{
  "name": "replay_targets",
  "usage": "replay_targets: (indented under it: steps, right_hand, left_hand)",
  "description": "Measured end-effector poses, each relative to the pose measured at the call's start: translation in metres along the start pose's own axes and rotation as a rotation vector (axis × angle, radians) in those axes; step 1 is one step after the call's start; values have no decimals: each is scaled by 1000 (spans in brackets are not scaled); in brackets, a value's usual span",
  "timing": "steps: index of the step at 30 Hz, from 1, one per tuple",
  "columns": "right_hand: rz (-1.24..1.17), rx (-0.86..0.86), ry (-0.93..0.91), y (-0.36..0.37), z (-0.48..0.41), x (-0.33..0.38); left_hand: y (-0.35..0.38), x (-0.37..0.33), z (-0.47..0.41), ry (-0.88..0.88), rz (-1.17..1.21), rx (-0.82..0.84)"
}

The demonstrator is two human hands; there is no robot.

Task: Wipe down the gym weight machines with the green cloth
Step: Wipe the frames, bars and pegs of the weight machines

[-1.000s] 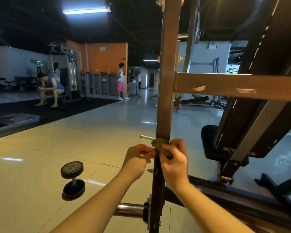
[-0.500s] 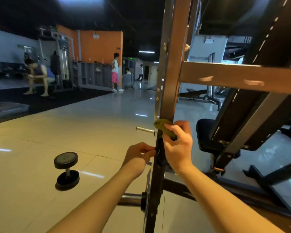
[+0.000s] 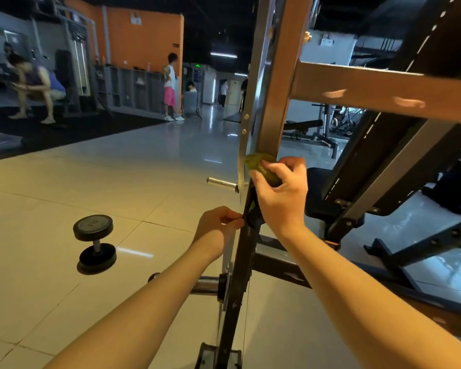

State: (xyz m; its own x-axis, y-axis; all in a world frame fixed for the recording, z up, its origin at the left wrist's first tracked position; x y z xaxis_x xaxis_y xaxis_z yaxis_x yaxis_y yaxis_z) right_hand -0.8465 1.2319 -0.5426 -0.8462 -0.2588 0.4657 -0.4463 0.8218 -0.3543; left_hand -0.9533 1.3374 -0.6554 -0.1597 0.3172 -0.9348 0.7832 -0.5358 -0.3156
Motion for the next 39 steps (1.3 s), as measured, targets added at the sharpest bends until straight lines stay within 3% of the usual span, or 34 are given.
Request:
replay_targets:
  steps: [3, 6, 8, 11, 18, 20, 22, 25, 30, 34, 39]
  right_hand:
    - [-89, 52, 50, 17, 34, -25]
    - [-255, 127, 401, 41, 83, -56]
    - [-200, 170, 581, 51, 107, -65]
    - [-138, 205, 672, 48, 105, -70]
    - [-173, 46, 280, 20, 50, -24]
    - [-157, 48, 327, 30, 63, -37]
    - [-82, 140, 460, 47, 102, -59]
    - [-25, 268, 513, 66, 154, -80]
    - [17, 275, 580, 49, 108, -70]
    - [-60, 109, 356, 29, 62, -44]
    - [28, 256, 466, 56, 125, -71]
  left_hand:
    - [1, 5, -3, 43, 31, 10]
    - [1, 13, -5, 70, 16, 25]
    - [2, 19, -5, 67, -23, 48]
    - [6, 29, 0, 55, -34, 75]
    - [8, 43, -3, 26, 14, 66]
    - [10, 46, -4, 49, 0, 74]
    - [12, 52, -4, 60, -1, 90]
    - [13, 62, 3, 27, -12, 88]
    - [15, 63, 6, 46, 60, 102]
    - [14, 64, 2, 46, 49, 96]
    - [16, 69, -1, 72, 83, 89]
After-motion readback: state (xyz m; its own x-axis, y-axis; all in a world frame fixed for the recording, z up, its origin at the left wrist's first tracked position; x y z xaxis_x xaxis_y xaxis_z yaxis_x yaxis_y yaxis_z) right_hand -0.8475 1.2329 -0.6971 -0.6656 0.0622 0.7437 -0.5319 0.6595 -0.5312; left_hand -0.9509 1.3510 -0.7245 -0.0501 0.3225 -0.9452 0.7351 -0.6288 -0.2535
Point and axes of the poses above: each hand's wrist, its own z-axis away from the middle knuckle, its own y-axis out of the palm, x = y × z, the point moved 5 cm from there along -z, towards the middle knuckle, and after that the axes turned 12 degrees about x, right-handed, at the moved point
